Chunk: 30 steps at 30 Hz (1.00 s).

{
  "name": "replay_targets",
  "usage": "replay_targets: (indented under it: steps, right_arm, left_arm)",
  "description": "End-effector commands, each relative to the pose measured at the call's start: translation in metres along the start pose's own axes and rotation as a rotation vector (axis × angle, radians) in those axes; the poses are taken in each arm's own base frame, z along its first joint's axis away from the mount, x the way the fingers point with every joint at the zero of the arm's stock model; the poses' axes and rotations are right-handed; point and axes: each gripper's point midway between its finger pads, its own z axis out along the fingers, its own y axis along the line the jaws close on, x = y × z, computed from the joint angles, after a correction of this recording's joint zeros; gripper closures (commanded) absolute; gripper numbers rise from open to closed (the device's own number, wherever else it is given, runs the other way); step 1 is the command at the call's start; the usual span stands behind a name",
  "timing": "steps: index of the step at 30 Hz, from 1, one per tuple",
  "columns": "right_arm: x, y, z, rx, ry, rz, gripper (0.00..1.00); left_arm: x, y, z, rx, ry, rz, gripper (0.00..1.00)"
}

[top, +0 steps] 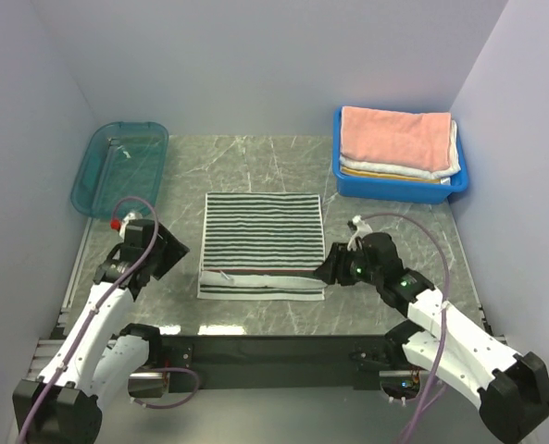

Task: Fold and stack the towels
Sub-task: Fold the towel

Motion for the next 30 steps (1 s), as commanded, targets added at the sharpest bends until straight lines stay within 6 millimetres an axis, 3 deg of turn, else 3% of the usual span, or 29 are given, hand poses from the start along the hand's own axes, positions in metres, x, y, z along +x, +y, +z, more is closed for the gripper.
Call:
replay_targets:
  steps: [1,3,6,10,13,16,20,25,29,30]
  right_arm:
    - [-0.038,0.021,0.0,-0.007,-0.065,-0.108,0.47]
    - [-0.05,0.031,0.008,-0.007,-0.062,-0.132,0.53]
    - [-0.042,0.031,0.033,0.036,0.015,-0.155,0.54]
    - [-0.008,0.019,0.06,0.07,0.137,-0.157,0.64]
    - [0.023,0.016,0.064,0.064,0.214,-0.187,0.7]
    - [0.047,0.013,0.058,0.058,0.262,-0.204,0.79]
    - [0.069,0.025,0.041,0.01,0.303,-0.227,0.8]
    - [0.06,0.048,0.028,-0.067,0.275,-0.27,0.8]
    - [0.032,0.077,0.037,-0.126,0.216,-0.303,0.79]
    - [0.02,0.094,0.043,-0.17,0.193,-0.31,0.79]
  left_arm:
    - [-0.034,-0.022,-0.019,0.054,-0.114,0.093,0.35]
    - [-0.046,-0.029,-0.027,0.088,-0.169,0.15,0.35]
    - [-0.066,-0.039,-0.044,0.14,-0.28,0.204,0.29]
    - [-0.081,-0.04,-0.063,0.176,-0.393,0.234,0.18]
    - [-0.089,-0.034,-0.074,0.18,-0.464,0.223,0.1]
    - [-0.093,-0.035,-0.083,0.205,-0.508,0.197,0.1]
    - [-0.093,-0.034,-0.084,0.207,-0.512,0.195,0.11]
    - [-0.088,-0.036,-0.078,0.205,-0.476,0.208,0.11]
    - [-0.086,-0.037,-0.077,0.213,-0.465,0.206,0.11]
    - [-0.086,-0.037,-0.076,0.213,-0.463,0.206,0.11]
